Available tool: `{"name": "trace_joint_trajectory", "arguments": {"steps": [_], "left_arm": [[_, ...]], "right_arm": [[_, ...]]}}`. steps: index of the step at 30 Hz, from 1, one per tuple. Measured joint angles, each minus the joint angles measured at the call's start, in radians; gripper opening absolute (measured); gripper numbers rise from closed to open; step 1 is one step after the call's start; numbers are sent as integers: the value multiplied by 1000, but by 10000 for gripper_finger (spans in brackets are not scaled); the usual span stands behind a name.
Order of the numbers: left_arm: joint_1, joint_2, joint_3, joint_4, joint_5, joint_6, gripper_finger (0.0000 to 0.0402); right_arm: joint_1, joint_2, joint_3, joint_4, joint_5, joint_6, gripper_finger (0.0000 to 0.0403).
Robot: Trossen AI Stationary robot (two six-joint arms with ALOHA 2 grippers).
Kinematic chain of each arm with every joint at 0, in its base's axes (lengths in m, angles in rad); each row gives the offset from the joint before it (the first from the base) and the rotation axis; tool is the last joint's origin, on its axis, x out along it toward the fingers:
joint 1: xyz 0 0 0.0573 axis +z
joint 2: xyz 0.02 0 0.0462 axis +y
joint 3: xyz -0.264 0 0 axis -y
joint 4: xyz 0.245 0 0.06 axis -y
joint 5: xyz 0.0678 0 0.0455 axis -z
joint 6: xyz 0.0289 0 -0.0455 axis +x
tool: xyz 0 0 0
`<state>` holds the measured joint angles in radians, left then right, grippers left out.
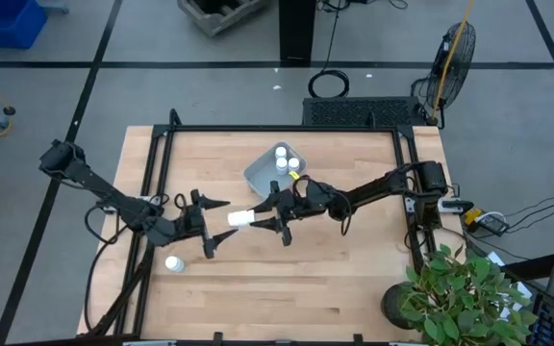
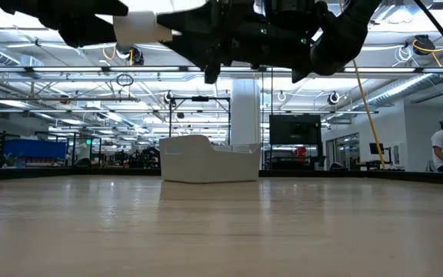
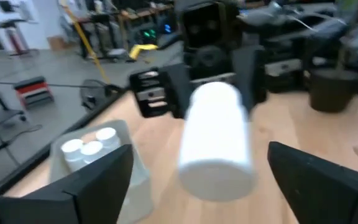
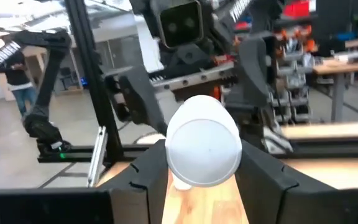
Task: Pick and place pill bottles into a basket
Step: Put the right white medicine bottle into the gray bin
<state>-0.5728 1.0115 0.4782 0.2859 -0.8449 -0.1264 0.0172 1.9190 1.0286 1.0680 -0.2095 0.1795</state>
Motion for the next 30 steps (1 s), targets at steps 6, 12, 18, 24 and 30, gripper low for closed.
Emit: {"name": "trace_joint_trajectory", "arguments": {"steps": [6, 12, 18, 24, 30], "left_arm": [[-6, 0, 0, -82, 84, -36, 329], [-44, -8, -1, -121, 32, -41, 311], [-46, -8, -1, -137, 32, -63, 310], [-46, -8, -1, -140, 33, -68, 310], [-46, -8, -1, -141, 35, -71, 310]], "right_arm": [[-16, -53, 0, -240, 126, 19, 143], [-20, -184, 13, -542, 304, -25, 143], [-65, -272, 121, -989, 428, 22, 143], [-145, -235, 261, -1285, 366, 69, 143], [-230, -184, 420, -1529, 279, 90, 143]]}}
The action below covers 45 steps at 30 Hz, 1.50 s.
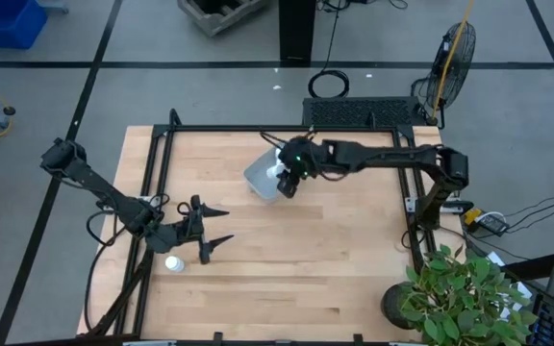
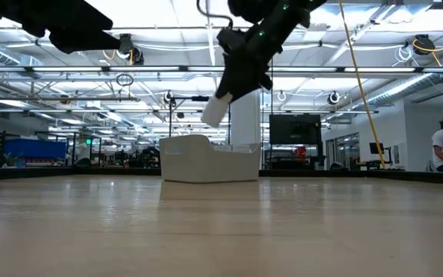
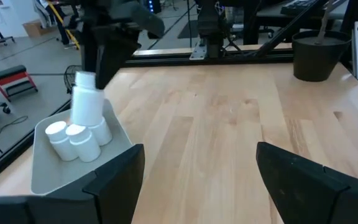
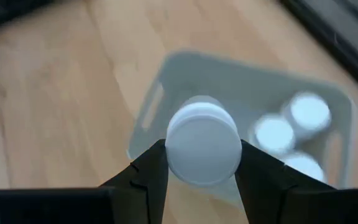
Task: Pick and place pill bottles into a basket
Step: Put the right white medicine bottle into the gray bin
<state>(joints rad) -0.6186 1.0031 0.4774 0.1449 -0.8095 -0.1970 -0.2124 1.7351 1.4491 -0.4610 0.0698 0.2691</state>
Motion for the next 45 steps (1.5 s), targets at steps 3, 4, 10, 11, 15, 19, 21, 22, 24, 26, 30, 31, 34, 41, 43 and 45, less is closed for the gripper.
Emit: {"name": "trace_joint_trajectory", "arguments": {"steps": [3, 4, 10, 11, 15, 19, 21, 22, 24, 26, 30, 31, 34, 41, 43, 45], "left_arm": [[0, 0, 0, -15, 6, 0, 310], [0, 0, 0, -18, 6, 0, 310], [0, 0, 0, -30, 6, -7, 310], [0, 0, 0, -32, 6, -8, 310], [0, 0, 0, -38, 7, -14, 310], [0, 0, 0, -38, 7, -18, 310], [0, 0, 0, -39, 6, -20, 310], [0, 0, 0, -40, 6, -22, 310], [0, 0, 0, -44, 7, -22, 310], [0, 0, 0, -44, 6, -22, 310], [0, 0, 0, -44, 7, -23, 310], [0, 0, 0, -44, 7, -25, 310], [0, 0, 0, -44, 7, -27, 310], [0, 1, 0, -45, 7, -34, 310], [0, 5, 0, -46, 8, -34, 310], [0, 5, 0, -47, 10, -39, 310]], "right_arm": [[-33, 49, 65, -95, -95, 10, 143], [-39, 67, 81, -126, -115, 11, 143], [-66, 162, 154, -213, -152, -2, 143], [-69, 175, 156, -213, -152, -5, 143], [-87, 215, 172, -224, -169, -19, 143], [-108, 249, 171, -237, -177, -27, 143], [-115, 253, 171, -245, -177, -30, 143], [-118, 252, 170, -247, -178, -32, 143], [-124, 252, 173, -238, -179, -41, 143], [-131, 257, 172, -253, -179, -46, 143], [-143, 255, 170, -266, -204, -53, 143], [-146, 254, 170, -265, -205, -54, 146], [-148, 256, 170, -266, -205, -59, 161], [-148, 256, 170, -261, -205, -85, 160], [-148, 256, 170, -257, -205, -97, 161], [-148, 256, 170, -257, -205, -99, 166]]}}
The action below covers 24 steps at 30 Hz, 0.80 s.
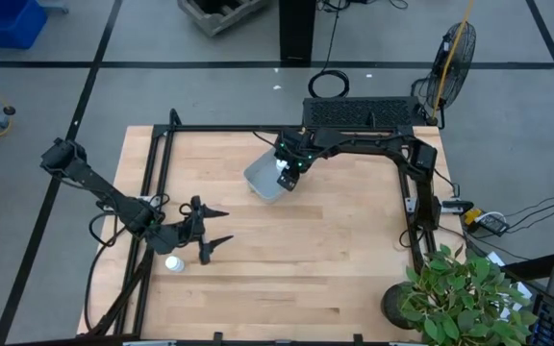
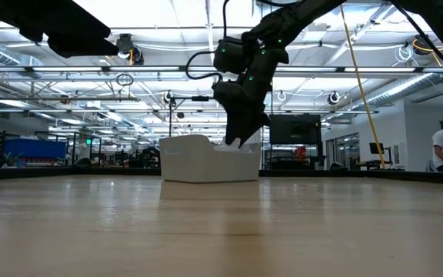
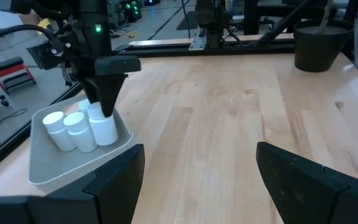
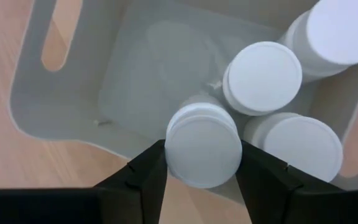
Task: Pick and place pill bottles into a basket
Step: Put the right white medicine bottle into the gray bin, then put the white medicine bottle into the gray bin
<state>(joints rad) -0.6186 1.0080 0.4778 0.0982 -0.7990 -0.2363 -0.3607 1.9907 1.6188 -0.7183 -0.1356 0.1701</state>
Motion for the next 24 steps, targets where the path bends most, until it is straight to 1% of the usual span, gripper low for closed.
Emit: {"name": "trace_joint_trajectory", "arguments": {"steps": [5, 14, 24], "left_arm": [[0, 0, 0, 0, 14, -1, 310], [0, 0, 0, 0, 16, -5, 310], [0, 0, 0, -1, 16, -8, 310]], "right_arm": [[0, 0, 0, 13, 0, -3, 180], [5, 0, 0, 11, 0, -23, 186], [9, 0, 0, 24, 1, -26, 228]]}}
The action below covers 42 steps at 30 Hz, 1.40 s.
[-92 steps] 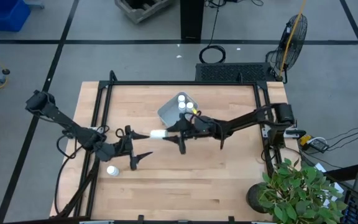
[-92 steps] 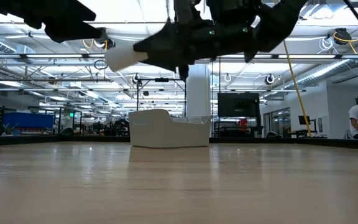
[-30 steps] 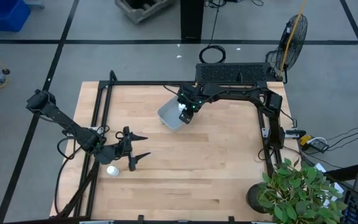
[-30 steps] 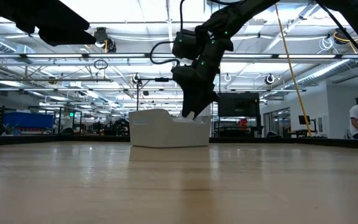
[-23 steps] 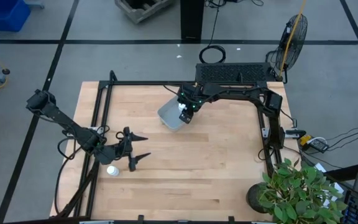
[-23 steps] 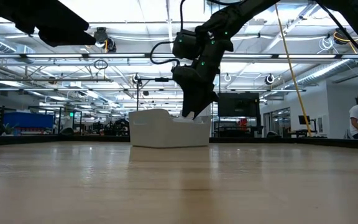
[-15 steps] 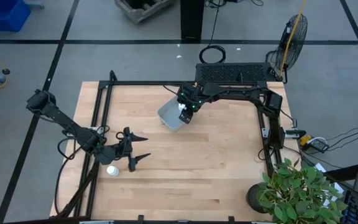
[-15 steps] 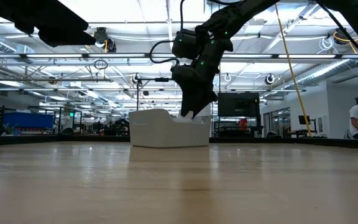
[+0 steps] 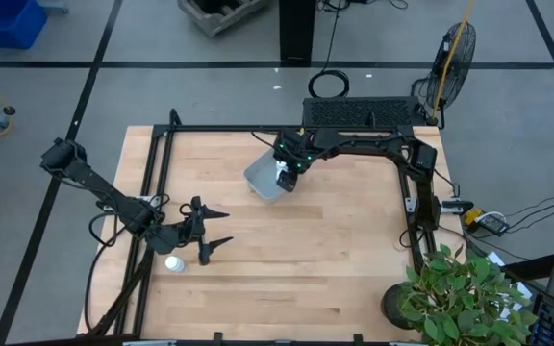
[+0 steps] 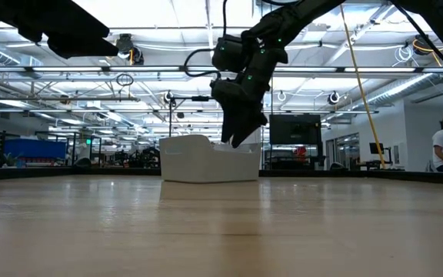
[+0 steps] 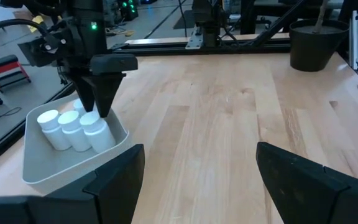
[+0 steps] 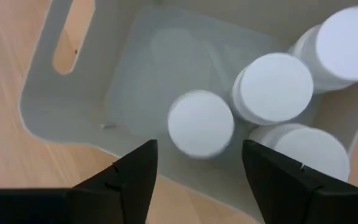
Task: Pick and place pill bottles into a basket
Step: Put the white medicine bottle into the gray bin
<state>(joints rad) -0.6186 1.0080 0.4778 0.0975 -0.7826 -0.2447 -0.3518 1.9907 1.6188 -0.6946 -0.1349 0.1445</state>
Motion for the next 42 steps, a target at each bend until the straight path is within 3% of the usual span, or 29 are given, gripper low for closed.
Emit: {"name": "trace_joint_trajectory", "arguments": {"steps": [8, 27, 31, 38, 42], "left_arm": [[0, 0, 0, -8, 11, -1, 310], [-15, -8, 1, -128, 240, -161, 310], [-33, -22, 1, -211, 223, -206, 310], [-88, -50, 3, -419, 325, -455, 310], [-135, -48, 86, -689, 381, -648, 310]], "right_arm": [[8, 0, 0, -31, 4, 2, 233], [175, -85, 1, -157, 3, 76, 229], [223, -123, 1, -178, 22, 100, 229], [312, -163, 1, -196, 62, 170, 228], [379, -163, 1, -151, 63, 190, 227]]}}
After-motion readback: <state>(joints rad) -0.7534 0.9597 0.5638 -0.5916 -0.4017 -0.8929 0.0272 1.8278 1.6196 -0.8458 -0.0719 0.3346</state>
